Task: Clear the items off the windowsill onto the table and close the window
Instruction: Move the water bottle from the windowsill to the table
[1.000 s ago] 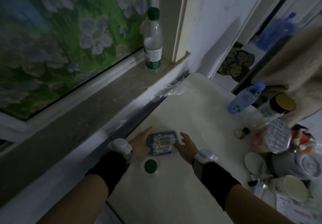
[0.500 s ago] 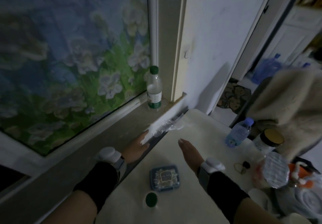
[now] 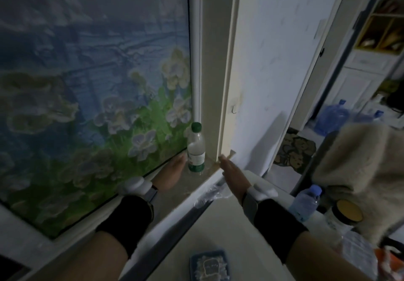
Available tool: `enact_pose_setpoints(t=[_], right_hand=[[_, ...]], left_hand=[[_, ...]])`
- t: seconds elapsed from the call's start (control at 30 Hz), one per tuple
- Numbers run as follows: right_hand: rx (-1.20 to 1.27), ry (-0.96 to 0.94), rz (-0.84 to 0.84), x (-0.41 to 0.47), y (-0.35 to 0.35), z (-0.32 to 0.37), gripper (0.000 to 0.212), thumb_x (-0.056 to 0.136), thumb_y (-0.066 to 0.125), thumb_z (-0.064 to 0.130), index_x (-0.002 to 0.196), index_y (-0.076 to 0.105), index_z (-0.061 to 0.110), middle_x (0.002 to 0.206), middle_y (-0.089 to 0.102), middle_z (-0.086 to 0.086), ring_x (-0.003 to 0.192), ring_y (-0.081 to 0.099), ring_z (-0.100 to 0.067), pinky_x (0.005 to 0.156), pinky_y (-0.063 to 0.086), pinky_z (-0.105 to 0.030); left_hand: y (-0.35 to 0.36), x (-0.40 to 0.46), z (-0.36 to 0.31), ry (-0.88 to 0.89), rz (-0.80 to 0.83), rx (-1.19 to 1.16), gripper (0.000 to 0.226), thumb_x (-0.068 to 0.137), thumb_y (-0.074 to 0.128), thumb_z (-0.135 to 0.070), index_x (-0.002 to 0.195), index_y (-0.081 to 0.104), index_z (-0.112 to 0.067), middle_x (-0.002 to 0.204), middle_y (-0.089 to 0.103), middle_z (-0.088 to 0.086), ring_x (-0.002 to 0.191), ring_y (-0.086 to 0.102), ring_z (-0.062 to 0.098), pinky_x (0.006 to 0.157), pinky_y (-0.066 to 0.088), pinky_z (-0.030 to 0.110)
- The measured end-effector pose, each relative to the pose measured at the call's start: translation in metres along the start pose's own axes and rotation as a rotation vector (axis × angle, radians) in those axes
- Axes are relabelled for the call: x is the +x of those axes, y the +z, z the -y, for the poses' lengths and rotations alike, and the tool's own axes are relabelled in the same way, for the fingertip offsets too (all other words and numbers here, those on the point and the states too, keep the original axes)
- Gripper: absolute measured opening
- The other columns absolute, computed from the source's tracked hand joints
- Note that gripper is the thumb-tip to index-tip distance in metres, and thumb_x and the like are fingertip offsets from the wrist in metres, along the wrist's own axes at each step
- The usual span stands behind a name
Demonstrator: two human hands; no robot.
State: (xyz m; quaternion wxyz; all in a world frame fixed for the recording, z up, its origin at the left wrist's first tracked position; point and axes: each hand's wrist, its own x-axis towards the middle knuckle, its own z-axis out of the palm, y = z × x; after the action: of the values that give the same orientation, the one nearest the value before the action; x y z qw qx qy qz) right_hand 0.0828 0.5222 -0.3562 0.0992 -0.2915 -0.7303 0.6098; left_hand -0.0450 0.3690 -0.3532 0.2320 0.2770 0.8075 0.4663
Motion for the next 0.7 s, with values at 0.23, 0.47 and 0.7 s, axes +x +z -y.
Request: enact_pose_setpoints(t=[0.23,0.47,0.7], right_hand=[[0.162,-0.03,-0.018,0.037,0.006,0.055,0.066,0.095,0.029,0.057,0.146,0.037,0.017,0.153,0.037,-0.006,0.142,0.033,-0.024,0.12,0.021,-0.043],[0.203,-0.081,0.037,0.049,0.016,0.077,0.069,0.096,0.018,0.058,0.149,0.029,0.016,0.155,0.033,-0.007,0.143,0.031,-0.019,0.12,0.017,-0.035],[0.231,-0.064,0.071,0.05,0.026,0.08,0.071,0.094,0.015,0.06,0.151,0.023,0.018,0.156,0.031,-0.004,0.143,0.032,-0.018,0.109,0.017,-0.026]], left_hand=[[-0.01,0.036,-0.031,-0.074,-0.162,-0.348,0.062,0.092,0.021,-0.059,0.144,0.031,-0.025,0.156,0.024,-0.005,0.142,0.022,0.016,0.119,0.016,0.041],[-0.006,0.053,-0.044,-0.11,-0.018,-0.553,0.074,0.086,0.004,-0.071,0.142,0.032,-0.031,0.155,0.027,-0.008,0.143,0.019,0.014,0.115,0.011,0.036],[-0.006,0.06,-0.048,-0.152,-0.028,-0.525,0.082,0.081,0.003,-0.075,0.139,0.039,-0.03,0.151,0.035,-0.006,0.141,0.027,0.016,0.11,0.018,0.033]])
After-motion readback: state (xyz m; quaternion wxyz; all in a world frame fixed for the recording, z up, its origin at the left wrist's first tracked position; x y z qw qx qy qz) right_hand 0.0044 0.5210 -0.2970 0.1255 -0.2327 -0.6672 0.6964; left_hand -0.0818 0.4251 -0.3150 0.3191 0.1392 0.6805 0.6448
